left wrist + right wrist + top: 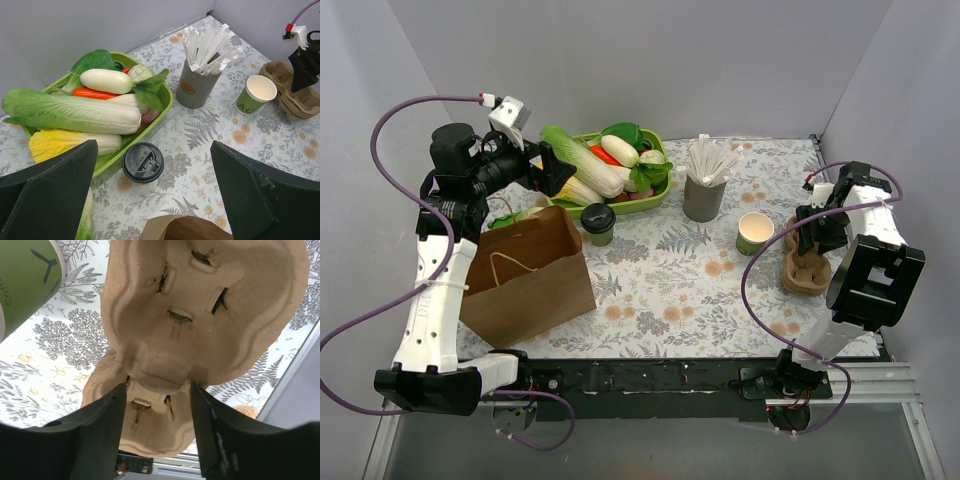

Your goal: Pack the takeout coffee

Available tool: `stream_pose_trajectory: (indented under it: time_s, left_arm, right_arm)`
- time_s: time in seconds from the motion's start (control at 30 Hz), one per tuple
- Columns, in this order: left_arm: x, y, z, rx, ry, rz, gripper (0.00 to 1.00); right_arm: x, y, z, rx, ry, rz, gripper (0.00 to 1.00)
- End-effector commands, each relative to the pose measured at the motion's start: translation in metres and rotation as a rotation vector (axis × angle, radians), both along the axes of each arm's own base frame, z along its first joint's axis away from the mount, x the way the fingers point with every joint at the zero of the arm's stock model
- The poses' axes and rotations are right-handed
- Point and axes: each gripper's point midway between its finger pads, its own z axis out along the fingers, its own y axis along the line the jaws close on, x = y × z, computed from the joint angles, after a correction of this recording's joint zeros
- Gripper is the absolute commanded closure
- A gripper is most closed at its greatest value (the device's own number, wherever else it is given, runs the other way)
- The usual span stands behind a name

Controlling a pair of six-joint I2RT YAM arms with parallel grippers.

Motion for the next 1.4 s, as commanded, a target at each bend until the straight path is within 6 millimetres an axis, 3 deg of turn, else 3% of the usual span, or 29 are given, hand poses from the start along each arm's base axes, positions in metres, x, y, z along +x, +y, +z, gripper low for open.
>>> stream_pose_trajectory:
  time_s: [0.0,0.23,0.5,1.1,1.37]
  left_arm:
    - [-0.002,0.0,0.002,-0.001,-0.012,-0.007,0.02]
    - [-0.004,0.002,0.0,0.003,-0.01,0.005,0.02]
    - [-0.001,0.004,-0.003,0.013,-0.007,0.013,0.02]
    - [0.0,0.005,-0.006,0.015,-0.002,0.019,0.02]
    - [0.003,0.005,-0.009,0.019,0.005,0.022,0.02]
  right_arm:
    - [0.008,0.0,0.01,-0.009,-0.046,-0.008,0.34]
    - [0.016,-0.002,0.011,-0.026,-0.042,0.001,0.35]
    - [0.014,0.003,0.007,-0.041,-0.025,0.02,0.46]
    - [0.012,-0.001,-0.003,-0.07,0.006,0.012,0.41]
    - [0.008,-0.001,-0.003,-0.085,0.016,0.015,0.51]
